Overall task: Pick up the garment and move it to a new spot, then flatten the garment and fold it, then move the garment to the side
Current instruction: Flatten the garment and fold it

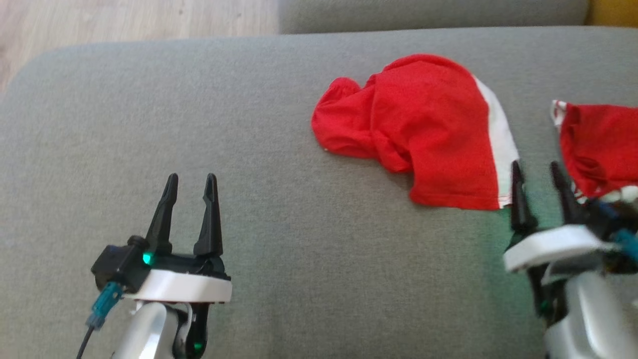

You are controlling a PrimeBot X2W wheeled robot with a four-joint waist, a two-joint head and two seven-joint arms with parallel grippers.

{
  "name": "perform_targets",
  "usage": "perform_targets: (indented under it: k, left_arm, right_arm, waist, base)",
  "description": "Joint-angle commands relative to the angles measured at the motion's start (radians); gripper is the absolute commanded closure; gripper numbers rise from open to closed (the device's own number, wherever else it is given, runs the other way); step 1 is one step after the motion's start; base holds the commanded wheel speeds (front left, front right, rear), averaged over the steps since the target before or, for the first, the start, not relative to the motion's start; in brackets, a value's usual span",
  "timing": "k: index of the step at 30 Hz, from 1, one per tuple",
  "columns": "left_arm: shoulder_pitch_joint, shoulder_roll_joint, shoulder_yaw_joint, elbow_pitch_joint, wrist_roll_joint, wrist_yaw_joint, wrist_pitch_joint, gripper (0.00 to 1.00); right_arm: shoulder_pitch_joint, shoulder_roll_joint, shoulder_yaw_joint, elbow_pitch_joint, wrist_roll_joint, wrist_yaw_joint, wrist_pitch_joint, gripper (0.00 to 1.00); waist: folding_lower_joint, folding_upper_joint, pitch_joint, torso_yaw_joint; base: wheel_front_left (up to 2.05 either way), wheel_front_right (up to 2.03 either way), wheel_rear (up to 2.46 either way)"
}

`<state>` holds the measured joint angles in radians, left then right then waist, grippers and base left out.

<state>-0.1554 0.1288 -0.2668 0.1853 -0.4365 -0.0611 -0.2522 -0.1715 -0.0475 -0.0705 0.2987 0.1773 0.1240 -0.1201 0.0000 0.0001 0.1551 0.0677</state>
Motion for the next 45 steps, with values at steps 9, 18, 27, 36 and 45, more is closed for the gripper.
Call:
perform_targets:
  k: [9,18,27,36,45]
  left_arm:
    - [-0.088,-0.044,0.043,0.016,0.040,-0.039,-0.009,0.00]
    - [-0.105,-0.063,0.054,0.047,0.061,-0.057,-0.009,0.00]
    - [-0.097,-0.072,0.057,0.060,0.066,-0.063,-0.009,0.00]
    - [-0.076,-0.078,0.056,0.060,0.049,-0.067,-0.010,0.00]
    - [-0.037,-0.078,0.057,0.040,0.011,-0.056,-0.010,0.00]
  right_arm:
    - [-0.232,-0.003,-0.169,0.273,-0.032,0.007,0.093,0.00]
    - [-0.334,-0.003,-0.100,0.489,0.054,0.007,0.040,1.00]
    - [-0.475,-0.003,-0.109,0.477,-0.024,0.007,-0.046,1.00]
    - [-0.804,-0.054,-0.026,0.404,-0.209,0.007,0.016,1.00]
    - [-0.956,-0.037,0.293,0.411,-0.228,0.007,-0.094,1.00]
  waist:
    - [0.0000,-0.0001,0.085,0.070]
    - [0.0000,-0.0001,0.095,0.073]
    - [0.0000,-0.0001,0.049,0.061]
    - [0.0000,-0.0001,-0.008,0.099]
    - [0.0000,-0.0001,-0.039,0.156]
  base:
    - [0.00,0.00,0.00]
    - [0.00,0.00,0.00]
    - [0.00,0.00,0.00]
    - [0.00,0.00,0.00]
    - [0.00,0.00,0.00]
